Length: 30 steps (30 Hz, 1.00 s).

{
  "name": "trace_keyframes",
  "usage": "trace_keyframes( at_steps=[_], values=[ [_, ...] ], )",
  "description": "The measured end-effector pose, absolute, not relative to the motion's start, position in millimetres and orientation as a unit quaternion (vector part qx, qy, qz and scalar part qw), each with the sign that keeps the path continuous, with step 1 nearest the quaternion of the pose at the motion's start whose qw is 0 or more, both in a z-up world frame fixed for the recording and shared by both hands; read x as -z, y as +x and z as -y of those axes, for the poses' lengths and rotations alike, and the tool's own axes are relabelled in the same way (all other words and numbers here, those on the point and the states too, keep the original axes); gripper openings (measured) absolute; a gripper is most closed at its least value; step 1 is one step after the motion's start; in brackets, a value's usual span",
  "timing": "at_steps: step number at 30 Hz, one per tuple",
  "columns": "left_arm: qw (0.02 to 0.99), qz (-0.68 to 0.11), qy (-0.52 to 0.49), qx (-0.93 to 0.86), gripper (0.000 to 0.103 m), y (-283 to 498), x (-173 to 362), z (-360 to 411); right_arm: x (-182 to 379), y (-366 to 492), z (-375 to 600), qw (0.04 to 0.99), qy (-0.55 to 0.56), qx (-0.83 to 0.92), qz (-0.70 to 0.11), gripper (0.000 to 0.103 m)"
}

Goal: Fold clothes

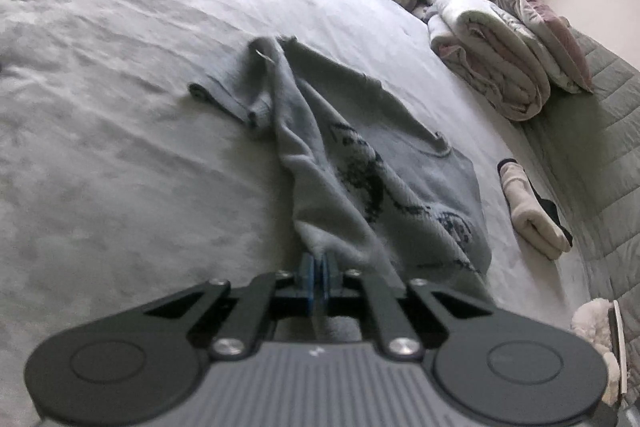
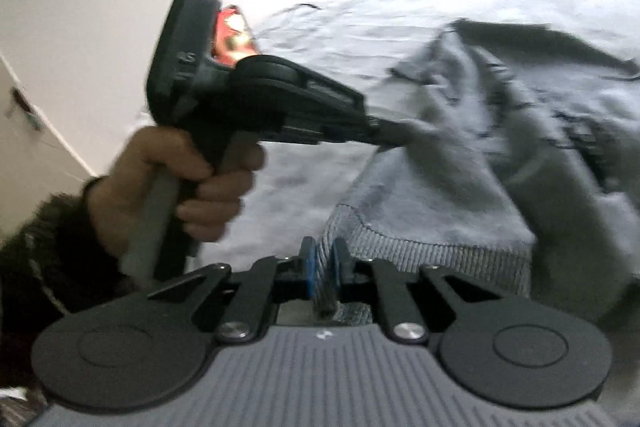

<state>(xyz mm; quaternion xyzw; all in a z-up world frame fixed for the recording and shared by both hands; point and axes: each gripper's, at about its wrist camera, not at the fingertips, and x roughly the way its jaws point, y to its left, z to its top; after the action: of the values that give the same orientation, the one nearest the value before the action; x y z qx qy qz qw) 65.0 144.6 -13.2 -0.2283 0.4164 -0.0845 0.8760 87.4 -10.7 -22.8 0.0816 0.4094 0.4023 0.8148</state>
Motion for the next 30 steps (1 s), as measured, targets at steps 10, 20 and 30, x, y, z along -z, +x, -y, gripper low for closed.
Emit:
trace_keyframes(
  at_steps=[10, 20, 30],
  values=[
    [0.904, -0.393, -0.164, 0.044, 0.003, 48.4, -0.5, -184.5, 39.0, 104.2, -57.3, 0.778, 0.135, -0.449, -0.418, 0.012],
    [0.91, -0.399, -0.113, 0.001, 0.004, 38.8, 11.8, -213.2, 56.5, 106.4, -90.4, 0.784, 0.118, -0.429, -0.432, 0.02],
    [0.873, -0.458, -0.166, 0.019, 0.016, 23.7, 27.9, -246.3, 33.1, 98.8, -17.1, 0.862, 0.117, -0.319, -0.377, 0.043]
  ],
)
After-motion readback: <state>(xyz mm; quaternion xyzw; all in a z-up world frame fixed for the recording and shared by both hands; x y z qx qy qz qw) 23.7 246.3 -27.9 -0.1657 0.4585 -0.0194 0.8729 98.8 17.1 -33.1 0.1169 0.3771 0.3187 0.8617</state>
